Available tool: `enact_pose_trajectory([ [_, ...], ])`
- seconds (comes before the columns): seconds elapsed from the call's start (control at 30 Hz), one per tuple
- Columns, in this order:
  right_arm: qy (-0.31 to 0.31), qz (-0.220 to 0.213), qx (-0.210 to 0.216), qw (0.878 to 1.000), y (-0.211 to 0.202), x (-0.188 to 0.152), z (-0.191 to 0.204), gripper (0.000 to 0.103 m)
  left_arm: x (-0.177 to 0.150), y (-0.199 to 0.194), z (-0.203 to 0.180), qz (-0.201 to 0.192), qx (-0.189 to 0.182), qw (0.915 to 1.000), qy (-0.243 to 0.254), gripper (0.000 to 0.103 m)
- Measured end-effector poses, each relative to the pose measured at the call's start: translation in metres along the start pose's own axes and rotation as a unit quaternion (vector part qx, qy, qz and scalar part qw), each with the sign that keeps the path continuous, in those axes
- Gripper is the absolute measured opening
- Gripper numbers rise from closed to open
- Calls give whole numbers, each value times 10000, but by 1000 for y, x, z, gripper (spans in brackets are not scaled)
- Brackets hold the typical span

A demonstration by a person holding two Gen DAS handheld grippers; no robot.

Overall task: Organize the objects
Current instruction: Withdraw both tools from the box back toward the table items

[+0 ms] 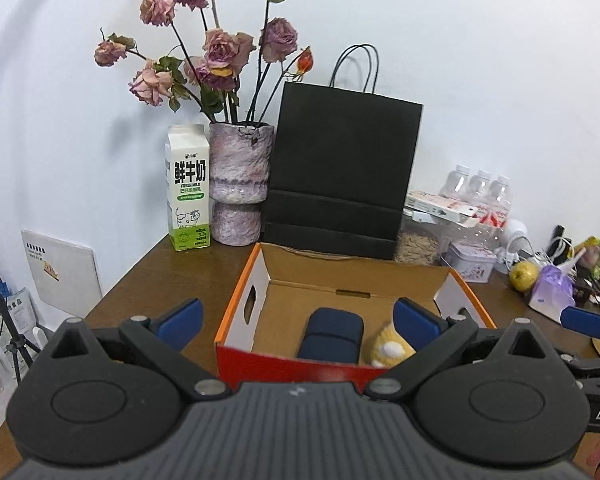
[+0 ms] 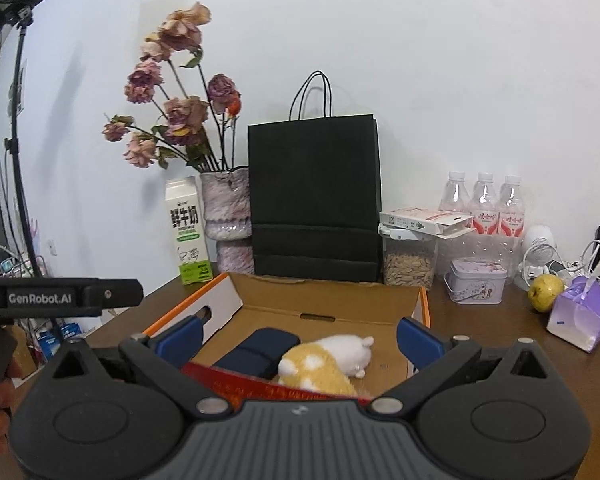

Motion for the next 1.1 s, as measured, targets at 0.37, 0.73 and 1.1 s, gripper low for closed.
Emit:
enact_pose_trajectory([
  [0.37,-52,-27,-41,10000,-61,-6,9,103,-9,-65,-5,-208,-156,9996,110,103],
  [0.73,-128,27,-23,9999,-112,-20,31,103,-24,-119,0,-213,-286,9993,89,103],
  [1.1,-143,179,42,9997,-157,-44,51,103,-49,-161,9,-28,-447,9990,27,103],
])
Point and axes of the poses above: each gripper's, at about its wrist camera, not at the fingertips, and y roughly the way its jaws point, z to its left, x to its top, the point moved 8 cm from there along y, roughly the way its jaws point, and after that the axes turned 14 degrees about -z, right-handed, at the moved point
